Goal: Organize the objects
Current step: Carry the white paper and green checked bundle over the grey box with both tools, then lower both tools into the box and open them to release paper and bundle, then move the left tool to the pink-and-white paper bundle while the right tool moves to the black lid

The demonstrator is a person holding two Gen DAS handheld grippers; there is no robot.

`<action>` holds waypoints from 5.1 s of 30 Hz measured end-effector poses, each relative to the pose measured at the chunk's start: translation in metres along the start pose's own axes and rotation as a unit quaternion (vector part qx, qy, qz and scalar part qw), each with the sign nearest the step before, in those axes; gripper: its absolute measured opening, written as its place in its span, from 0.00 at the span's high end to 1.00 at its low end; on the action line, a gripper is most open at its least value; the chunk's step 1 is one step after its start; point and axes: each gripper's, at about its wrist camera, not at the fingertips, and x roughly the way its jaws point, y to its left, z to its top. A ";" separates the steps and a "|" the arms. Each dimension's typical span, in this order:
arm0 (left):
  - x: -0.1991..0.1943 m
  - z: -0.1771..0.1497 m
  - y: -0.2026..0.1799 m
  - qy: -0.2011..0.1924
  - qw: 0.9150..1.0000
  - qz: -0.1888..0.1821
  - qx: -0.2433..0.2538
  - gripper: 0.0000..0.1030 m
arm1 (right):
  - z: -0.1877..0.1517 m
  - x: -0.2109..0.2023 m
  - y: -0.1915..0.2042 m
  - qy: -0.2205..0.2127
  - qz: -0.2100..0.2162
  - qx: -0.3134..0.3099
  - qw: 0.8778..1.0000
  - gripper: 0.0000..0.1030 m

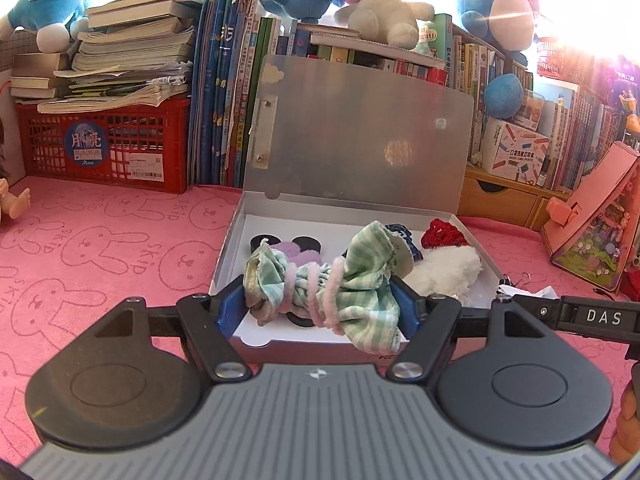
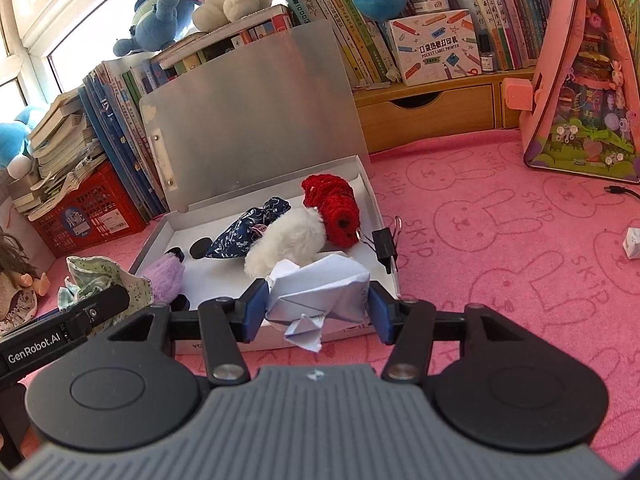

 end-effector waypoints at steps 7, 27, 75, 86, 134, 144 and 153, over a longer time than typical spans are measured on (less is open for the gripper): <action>0.022 0.003 -0.001 0.012 1.000 0.003 0.004 0.26 | 0.005 0.022 0.001 0.017 0.004 -0.002 1.000 0.44; 0.064 -0.008 -0.010 0.047 0.998 0.015 0.025 0.26 | 0.002 0.056 0.003 0.038 0.027 0.009 0.999 0.44; 0.045 -0.014 -0.015 0.041 0.998 0.025 0.046 0.14 | -0.023 0.015 0.012 -0.010 0.008 -0.079 0.997 0.39; 0.049 -0.011 -0.012 0.039 0.997 0.040 0.048 0.36 | -0.020 0.032 0.029 0.022 -0.015 -0.098 0.995 0.71; -0.095 -0.053 0.026 0.024 0.999 0.032 0.029 0.14 | -0.094 -0.068 0.080 -0.028 0.079 -0.174 0.981 0.27; -0.115 -0.069 0.068 0.037 0.998 0.052 0.001 0.14 | -0.135 -0.083 0.095 0.016 0.142 -0.201 0.969 0.27; -0.107 -0.062 0.097 0.041 0.997 0.066 -0.003 0.15 | -0.174 -0.079 0.139 0.040 0.178 -0.262 0.948 0.27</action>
